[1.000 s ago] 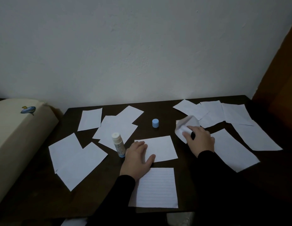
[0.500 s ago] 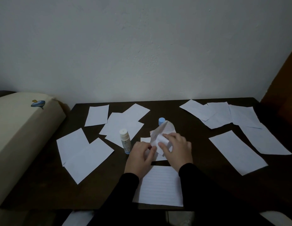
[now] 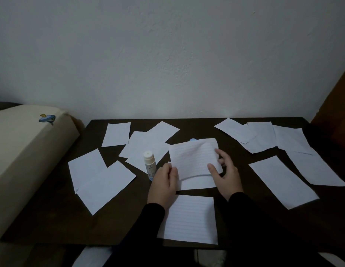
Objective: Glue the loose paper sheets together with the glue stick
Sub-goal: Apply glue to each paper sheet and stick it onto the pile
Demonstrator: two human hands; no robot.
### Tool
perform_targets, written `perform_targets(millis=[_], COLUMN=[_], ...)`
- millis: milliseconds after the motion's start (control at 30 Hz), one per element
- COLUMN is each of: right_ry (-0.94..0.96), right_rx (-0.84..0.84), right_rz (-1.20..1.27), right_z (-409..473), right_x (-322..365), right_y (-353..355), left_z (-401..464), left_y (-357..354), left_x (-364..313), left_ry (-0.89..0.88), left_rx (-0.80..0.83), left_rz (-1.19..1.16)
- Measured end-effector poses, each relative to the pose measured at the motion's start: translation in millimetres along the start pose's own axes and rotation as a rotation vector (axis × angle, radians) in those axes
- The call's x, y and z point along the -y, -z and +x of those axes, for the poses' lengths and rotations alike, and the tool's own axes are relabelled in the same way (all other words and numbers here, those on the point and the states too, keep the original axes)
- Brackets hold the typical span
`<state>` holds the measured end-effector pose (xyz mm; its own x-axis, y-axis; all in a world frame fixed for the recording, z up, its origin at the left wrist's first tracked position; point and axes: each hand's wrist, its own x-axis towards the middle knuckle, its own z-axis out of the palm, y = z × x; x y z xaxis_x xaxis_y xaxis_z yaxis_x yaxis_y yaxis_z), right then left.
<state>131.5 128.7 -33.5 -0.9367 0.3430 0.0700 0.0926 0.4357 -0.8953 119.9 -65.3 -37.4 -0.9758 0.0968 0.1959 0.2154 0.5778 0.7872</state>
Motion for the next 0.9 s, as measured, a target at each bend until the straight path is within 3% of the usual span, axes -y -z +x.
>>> perform_targets(millis=[167,300,400,567,900], right_ry=[0.140,0.136,0.136,0.224,0.145], right_rx=[-0.067,-0.110,-0.098,-0.043,-0.028], right_rz=[-0.157,-0.202,-0.271,-0.400,-0.535], right_z=[-7.8,-8.3,-9.1,-9.1,-8.4], right_x=[-4.3,-6.9,-8.0,-7.8,-3.2], right_y=[-2.2,-4.0,-3.0,-4.3,-4.4], left_z=[0.4,-3.3,-5.4,-3.2,-1.6], left_y=[-0.3,2.0,0.9,-2.3,-6.3], left_x=[-4.4,-6.3,-1.7,-0.4,0.6], left_ry=[0.059,0.030,-0.056,-0.008,-0.026], left_rx=[-0.052,-0.084,-0.122,-0.143,-0.162], left_rz=[-0.006,-0.061,0.027,0.130,0.231])
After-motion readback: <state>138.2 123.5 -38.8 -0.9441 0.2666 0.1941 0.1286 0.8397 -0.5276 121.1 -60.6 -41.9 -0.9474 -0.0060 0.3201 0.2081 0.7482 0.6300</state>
